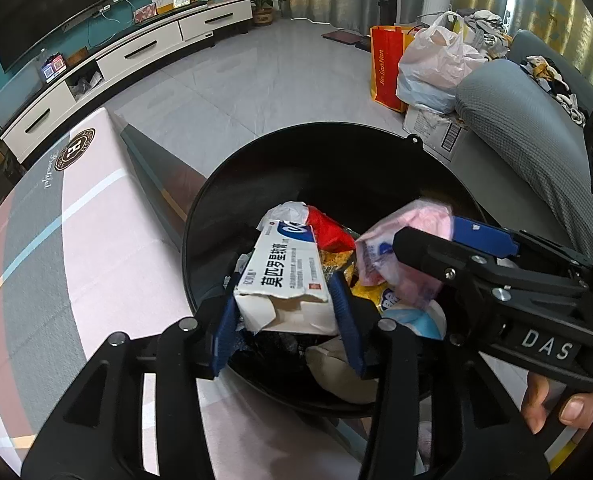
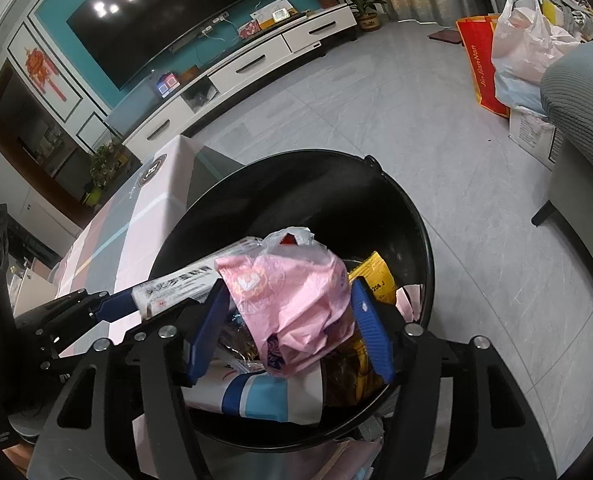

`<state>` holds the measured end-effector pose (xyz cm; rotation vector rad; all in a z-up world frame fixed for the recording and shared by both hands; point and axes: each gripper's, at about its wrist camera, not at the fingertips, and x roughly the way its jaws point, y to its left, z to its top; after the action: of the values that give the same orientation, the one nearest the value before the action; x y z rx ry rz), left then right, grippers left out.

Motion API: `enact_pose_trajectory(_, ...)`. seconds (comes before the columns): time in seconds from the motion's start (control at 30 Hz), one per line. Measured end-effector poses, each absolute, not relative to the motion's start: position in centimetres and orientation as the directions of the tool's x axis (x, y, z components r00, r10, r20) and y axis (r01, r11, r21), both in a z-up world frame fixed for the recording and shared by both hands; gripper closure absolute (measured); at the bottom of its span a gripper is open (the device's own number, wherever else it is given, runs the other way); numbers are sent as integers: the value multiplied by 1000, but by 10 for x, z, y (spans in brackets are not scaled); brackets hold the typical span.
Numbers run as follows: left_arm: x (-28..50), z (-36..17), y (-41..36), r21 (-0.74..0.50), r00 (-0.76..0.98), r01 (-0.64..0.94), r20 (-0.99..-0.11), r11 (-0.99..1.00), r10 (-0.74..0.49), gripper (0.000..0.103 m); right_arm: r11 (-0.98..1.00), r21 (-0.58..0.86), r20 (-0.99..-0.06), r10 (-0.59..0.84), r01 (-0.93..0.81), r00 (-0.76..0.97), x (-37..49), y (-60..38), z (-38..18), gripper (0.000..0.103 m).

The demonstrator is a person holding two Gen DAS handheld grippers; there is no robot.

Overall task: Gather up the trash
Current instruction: 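Open the left tool to drop the medicine box while the right releases the pink bag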

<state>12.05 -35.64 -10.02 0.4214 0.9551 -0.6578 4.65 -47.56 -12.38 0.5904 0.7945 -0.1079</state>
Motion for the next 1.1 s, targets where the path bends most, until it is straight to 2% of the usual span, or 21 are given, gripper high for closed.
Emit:
enact_pose_trajectory(0.4, 121, -97, -352, 45, 415, 672, -849, 739, -327, 49, 829, 461, -701, 121, 317, 703, 44, -478, -122, 35)
enact_pose_trajectory(0.67, 117, -86, -344, 47, 439, 662, -834, 748, -335, 32, 827, 459, -698, 110, 324, 708, 39, -476, -113, 35)
enact_pose_trajectory(0.87, 109, -73, -334, 71, 479, 642, -814, 764, -327, 15, 837, 435, -703, 85, 332, 706, 31, -472, -105, 30)
enact_pose_trajectory(1.1, 96, -56, -314, 108, 535, 613, -786, 783, -310, 7, 857, 381, -713, 32, 348, 701, 18, -465, -91, 21)
